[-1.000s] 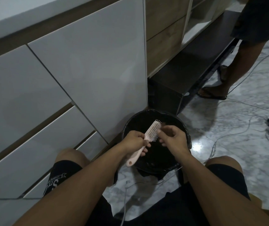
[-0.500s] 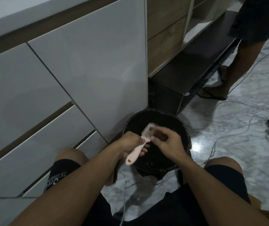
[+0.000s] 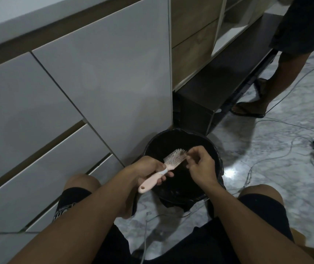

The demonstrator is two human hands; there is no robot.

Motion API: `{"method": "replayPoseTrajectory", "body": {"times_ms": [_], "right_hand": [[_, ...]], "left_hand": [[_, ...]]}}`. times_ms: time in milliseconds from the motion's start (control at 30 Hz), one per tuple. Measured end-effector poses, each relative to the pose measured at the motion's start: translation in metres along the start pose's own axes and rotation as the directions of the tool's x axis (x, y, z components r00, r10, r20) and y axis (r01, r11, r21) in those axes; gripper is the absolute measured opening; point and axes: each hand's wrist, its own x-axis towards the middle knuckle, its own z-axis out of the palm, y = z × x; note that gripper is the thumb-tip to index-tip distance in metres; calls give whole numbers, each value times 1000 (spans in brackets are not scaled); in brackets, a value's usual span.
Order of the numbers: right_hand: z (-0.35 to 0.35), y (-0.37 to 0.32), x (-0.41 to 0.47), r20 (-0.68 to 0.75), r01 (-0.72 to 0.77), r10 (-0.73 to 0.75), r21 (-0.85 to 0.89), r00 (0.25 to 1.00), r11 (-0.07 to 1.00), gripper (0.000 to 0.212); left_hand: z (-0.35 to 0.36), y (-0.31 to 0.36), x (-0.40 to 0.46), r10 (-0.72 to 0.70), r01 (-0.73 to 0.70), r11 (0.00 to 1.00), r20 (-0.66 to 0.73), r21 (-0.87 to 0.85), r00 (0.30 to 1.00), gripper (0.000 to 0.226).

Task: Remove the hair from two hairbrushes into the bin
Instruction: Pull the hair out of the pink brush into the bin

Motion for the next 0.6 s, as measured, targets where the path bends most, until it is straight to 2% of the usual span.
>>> {"method": "replayPoseTrajectory", "body": {"times_ms": [133, 200, 300, 400, 500, 533, 600], "right_hand": [[2, -2, -4, 181, 66, -76, 63, 981, 996, 36], [2, -4, -5, 229, 86, -98, 64, 968, 994, 32], [3, -7, -3, 134, 10, -22, 90, 991, 996, 26], [1, -1, 5, -17, -48, 47, -35, 999, 998, 17], [1, 1, 7, -92, -105, 100, -57, 991, 993, 12], [1, 2, 7, -111, -121, 115, -50, 987, 991, 13], [0, 3, 7, -143, -151, 146, -21, 979, 988, 15]], "left_hand": [[2, 2, -2, 6, -6, 999, 4, -33, 1000, 30], [2, 3, -2, -1, 1, 999, 4, -44, 1000, 30], [-2, 2, -2, -32, 33, 999, 25, -34, 999, 31], [-6, 0, -1, -46, 47, 998, 26, -41, 999, 34], [-6, 0, -1, -55, 55, 998, -2, -3, 998, 33], [-5, -1, -1, -49, 51, 997, -40, 49, 998, 32], [-5, -5, -1, 4, 38, 966, -158, 256, 987, 27]]}}
